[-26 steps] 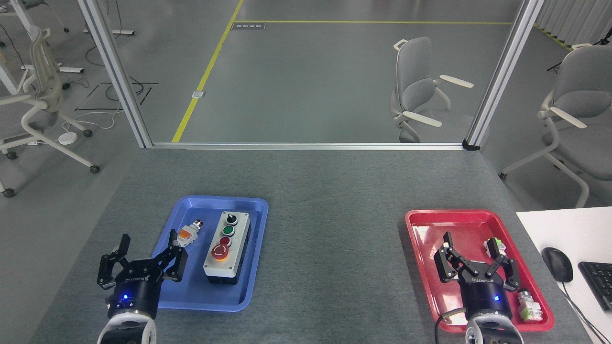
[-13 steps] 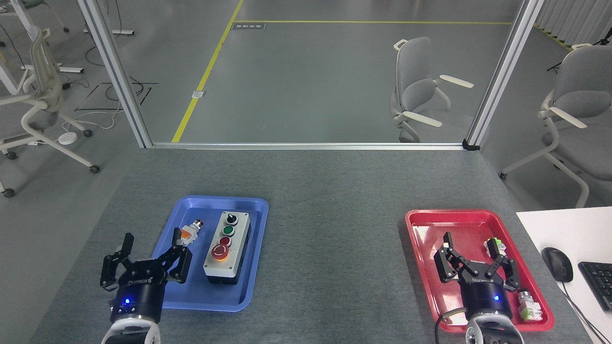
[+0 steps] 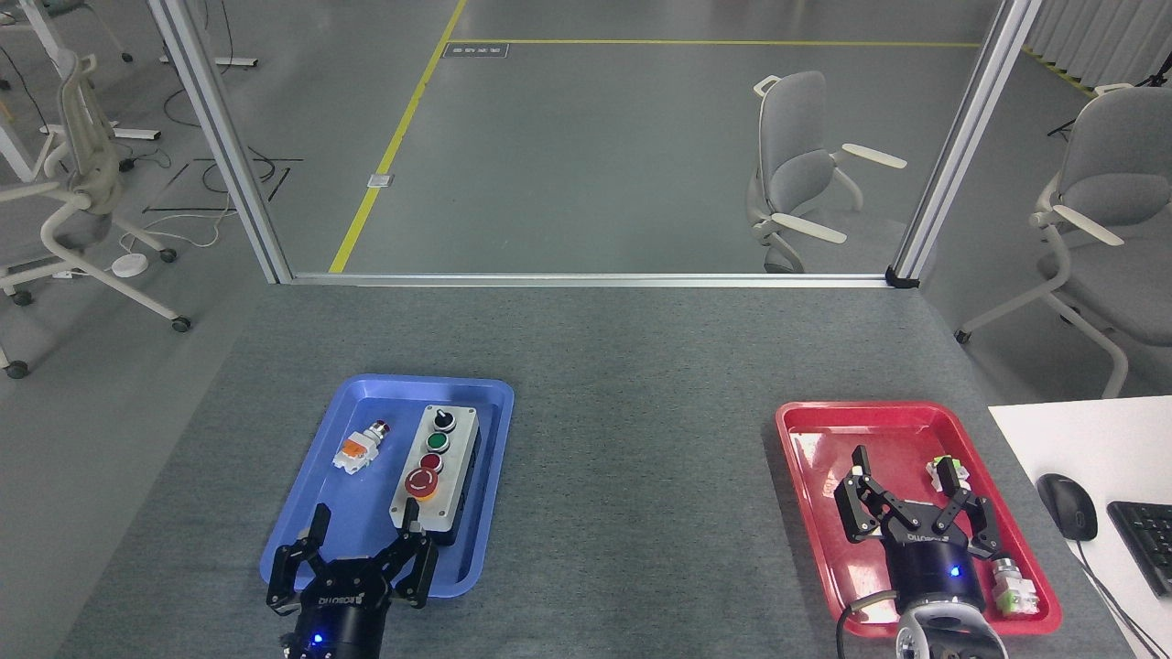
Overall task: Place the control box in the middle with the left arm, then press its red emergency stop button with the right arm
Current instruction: 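Move the left gripper over the gray control box in the blue tray, then close the left gripper on the near end of the control box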
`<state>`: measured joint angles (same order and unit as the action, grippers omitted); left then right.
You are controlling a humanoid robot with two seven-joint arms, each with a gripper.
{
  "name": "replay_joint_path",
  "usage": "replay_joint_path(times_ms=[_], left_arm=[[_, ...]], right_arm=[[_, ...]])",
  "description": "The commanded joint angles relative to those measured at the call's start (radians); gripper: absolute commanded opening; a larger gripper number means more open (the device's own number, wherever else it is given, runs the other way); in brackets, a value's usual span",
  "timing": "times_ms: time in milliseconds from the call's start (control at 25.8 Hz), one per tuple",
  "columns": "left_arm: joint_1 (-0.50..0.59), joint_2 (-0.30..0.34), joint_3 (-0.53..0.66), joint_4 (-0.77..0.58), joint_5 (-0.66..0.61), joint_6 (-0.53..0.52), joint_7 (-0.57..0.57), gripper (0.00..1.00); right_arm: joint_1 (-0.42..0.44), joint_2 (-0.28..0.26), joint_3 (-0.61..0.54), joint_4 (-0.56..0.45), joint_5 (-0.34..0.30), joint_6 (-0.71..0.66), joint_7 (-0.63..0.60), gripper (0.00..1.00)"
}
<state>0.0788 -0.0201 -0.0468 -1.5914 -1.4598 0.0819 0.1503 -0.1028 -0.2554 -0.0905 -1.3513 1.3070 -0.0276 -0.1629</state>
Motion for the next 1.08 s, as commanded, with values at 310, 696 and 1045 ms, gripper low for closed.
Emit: replay_joint_path(times_ms=[310,696,1045], left_arm=[[-0.140,-0.037,-0.088,0.332,-0.238,0.234,-0.003,0.94],[-0.200,-0.038,-0.087,0.395,-0.220,0.234,-0.014,0.94],[-0.226,-0.043,-0.087,0.446,-0.182,0.220,-0.031,0.94]], right_arm=[[0.000,0.004,0.002,0.001,0.000,0.000,-0.001,0.98],[-0.003,0.008,0.000,0.001,0.000,0.000,0.000,0.98],[-0.001,0.002,0.002,0.001,0.000,0.000,-0.001,0.98]])
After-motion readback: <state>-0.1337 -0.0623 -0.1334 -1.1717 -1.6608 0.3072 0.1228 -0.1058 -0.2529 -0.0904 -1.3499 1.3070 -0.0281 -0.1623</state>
